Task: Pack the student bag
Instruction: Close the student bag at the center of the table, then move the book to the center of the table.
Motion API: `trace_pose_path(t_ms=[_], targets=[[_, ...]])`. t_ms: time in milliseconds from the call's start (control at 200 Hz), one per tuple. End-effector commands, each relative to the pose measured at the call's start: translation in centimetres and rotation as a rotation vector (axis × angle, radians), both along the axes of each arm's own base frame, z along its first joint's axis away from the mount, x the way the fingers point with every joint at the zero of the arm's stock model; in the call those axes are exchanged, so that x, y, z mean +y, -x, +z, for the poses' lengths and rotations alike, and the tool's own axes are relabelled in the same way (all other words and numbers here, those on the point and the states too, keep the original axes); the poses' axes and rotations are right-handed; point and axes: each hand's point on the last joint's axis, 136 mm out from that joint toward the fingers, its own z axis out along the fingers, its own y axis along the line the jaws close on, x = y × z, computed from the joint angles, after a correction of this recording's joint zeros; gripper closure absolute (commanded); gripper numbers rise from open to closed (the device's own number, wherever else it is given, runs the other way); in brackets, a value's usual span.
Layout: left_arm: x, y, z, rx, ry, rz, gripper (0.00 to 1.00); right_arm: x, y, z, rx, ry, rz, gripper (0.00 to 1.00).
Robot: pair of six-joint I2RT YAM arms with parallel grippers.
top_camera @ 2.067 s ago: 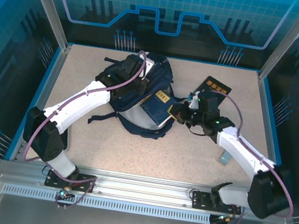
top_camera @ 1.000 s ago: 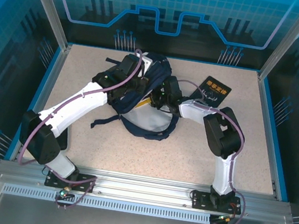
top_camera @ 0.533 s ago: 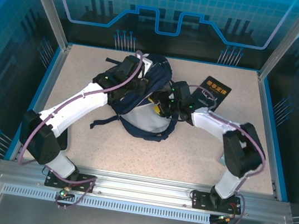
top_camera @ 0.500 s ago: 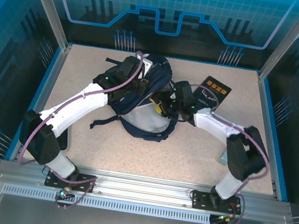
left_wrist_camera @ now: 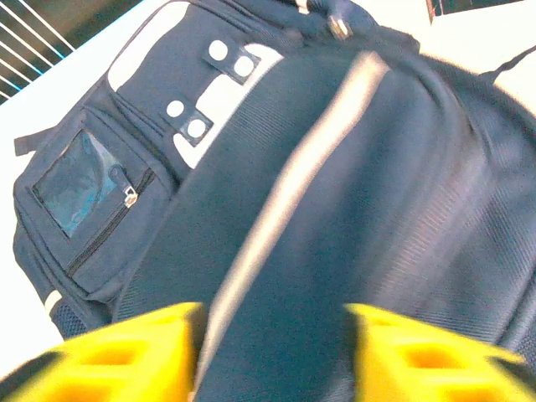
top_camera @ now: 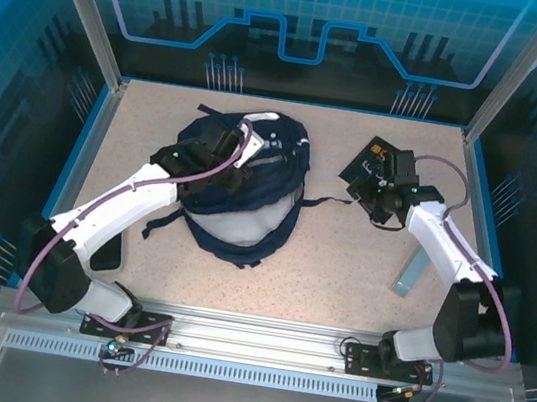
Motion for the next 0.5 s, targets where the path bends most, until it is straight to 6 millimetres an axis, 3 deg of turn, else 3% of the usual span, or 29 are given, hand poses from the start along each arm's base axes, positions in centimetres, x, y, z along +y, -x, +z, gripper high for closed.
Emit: trace_pose_path(t_ms=[0, 165, 330, 495], targets=[[-0.5, 0.7, 0.9, 0.03, 0.105, 0.029, 0.22, -1.6, -2.3, -0.5, 0.023, 0.119, 0.051, 0.44], [-0.6, -0.2, 1.7, 0.031, 0.245, 0.165, 0.03, -1.7, -7.2, -2.3, 0.072, 0.183, 0.096, 0.33], [-0.1, -1.0, 1.3, 0.051, 0.31, 0.27, 0.01, -1.4, -11.2, -5.3, 0.146, 0.209, 0.117, 0.27], [0.2, -1.4, 0.9, 0.057, 0.294, 0.296, 0.01, -0.6, -13.6, -7.9, 0.197, 0.2, 0.141, 0.25]])
